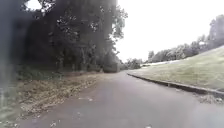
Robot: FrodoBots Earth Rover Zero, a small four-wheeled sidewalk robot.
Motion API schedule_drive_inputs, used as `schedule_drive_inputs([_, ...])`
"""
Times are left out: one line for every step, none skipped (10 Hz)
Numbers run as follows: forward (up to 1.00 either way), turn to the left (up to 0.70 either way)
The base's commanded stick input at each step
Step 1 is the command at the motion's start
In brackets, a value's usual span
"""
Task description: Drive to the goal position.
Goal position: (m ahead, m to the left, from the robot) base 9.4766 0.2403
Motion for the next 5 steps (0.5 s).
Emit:
schedule_drive_inputs([0.45,0.00])
schedule_drive_inputs([0.45,0.00])
schedule_drive_inputs([0.45,0.00])
schedule_drive_inputs([0.45,0.00])
schedule_drive_inputs([0.45,0.00])
